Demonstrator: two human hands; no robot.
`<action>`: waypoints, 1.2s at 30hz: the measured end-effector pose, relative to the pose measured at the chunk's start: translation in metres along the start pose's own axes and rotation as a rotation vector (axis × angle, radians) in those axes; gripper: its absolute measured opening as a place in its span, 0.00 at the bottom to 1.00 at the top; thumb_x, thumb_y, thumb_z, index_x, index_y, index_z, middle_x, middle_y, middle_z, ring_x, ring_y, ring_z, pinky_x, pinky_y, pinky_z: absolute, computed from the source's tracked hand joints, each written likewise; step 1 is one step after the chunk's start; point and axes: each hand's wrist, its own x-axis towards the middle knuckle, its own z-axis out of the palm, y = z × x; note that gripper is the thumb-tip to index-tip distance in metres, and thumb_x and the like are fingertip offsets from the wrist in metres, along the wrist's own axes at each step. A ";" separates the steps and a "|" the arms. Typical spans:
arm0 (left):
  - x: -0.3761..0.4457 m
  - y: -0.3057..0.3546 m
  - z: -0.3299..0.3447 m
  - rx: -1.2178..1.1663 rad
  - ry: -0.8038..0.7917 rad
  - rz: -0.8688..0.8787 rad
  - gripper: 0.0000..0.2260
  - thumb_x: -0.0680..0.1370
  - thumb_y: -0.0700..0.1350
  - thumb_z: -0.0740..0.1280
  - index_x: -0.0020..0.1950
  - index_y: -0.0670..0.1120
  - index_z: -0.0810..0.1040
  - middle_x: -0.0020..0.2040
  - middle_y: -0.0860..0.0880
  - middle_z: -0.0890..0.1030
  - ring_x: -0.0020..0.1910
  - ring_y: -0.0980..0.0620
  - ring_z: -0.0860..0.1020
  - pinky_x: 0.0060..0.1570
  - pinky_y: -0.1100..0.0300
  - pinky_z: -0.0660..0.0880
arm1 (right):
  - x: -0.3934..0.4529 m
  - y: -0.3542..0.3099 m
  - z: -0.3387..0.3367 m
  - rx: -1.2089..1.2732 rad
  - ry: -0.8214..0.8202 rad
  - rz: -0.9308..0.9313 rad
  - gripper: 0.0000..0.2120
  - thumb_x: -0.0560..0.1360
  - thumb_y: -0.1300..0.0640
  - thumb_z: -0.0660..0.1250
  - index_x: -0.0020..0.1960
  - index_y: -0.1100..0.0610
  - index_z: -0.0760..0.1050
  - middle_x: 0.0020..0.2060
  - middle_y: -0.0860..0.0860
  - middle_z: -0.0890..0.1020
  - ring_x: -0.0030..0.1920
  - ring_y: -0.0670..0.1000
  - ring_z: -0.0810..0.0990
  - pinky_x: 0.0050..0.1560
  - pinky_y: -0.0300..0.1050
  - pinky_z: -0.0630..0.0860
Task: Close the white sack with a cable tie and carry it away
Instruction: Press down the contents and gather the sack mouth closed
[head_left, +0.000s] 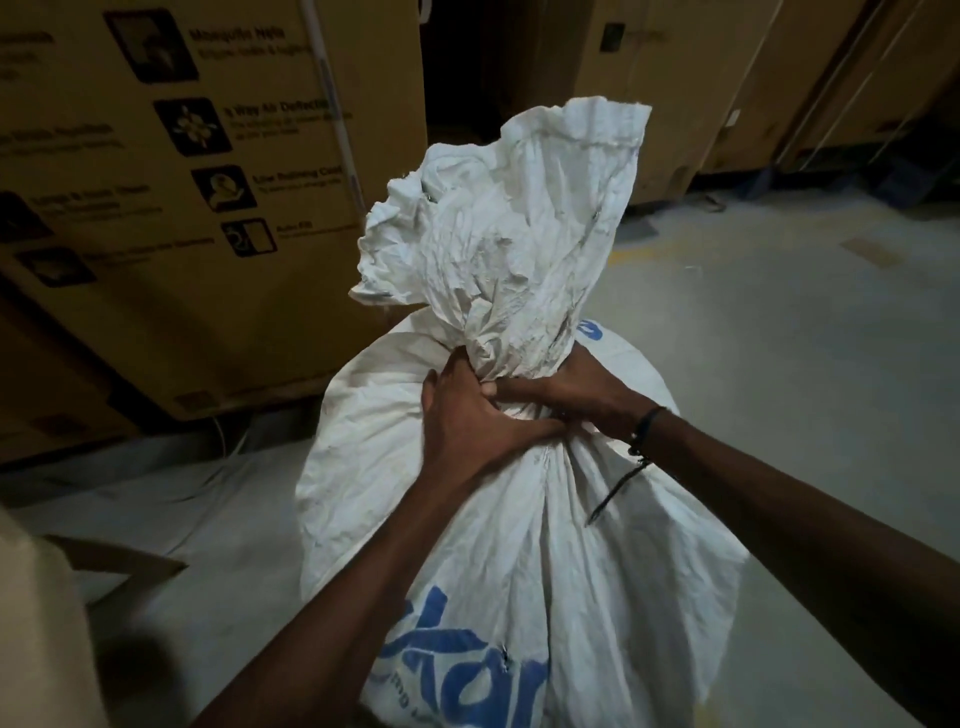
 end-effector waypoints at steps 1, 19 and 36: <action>0.002 -0.005 0.003 -0.030 0.019 0.016 0.64 0.49 0.73 0.75 0.80 0.48 0.64 0.76 0.50 0.74 0.78 0.49 0.69 0.80 0.44 0.60 | -0.003 0.000 -0.001 0.013 -0.034 -0.027 0.34 0.71 0.56 0.85 0.74 0.52 0.78 0.67 0.43 0.85 0.66 0.38 0.83 0.67 0.33 0.77; 0.017 -0.031 0.022 -0.265 0.229 0.207 0.44 0.52 0.64 0.81 0.68 0.59 0.76 0.59 0.55 0.86 0.60 0.50 0.84 0.64 0.45 0.79 | 0.021 0.040 -0.013 0.140 -0.182 -0.207 0.53 0.69 0.40 0.85 0.65 0.83 0.65 0.66 0.83 0.71 0.59 0.68 0.78 0.62 0.66 0.72; 0.034 -0.066 0.036 -0.486 0.235 0.250 0.41 0.50 0.67 0.85 0.60 0.53 0.84 0.53 0.52 0.89 0.54 0.51 0.87 0.55 0.45 0.84 | -0.015 0.046 0.010 -0.137 0.217 -0.461 0.23 0.72 0.38 0.79 0.46 0.60 0.88 0.40 0.52 0.90 0.40 0.44 0.87 0.41 0.36 0.79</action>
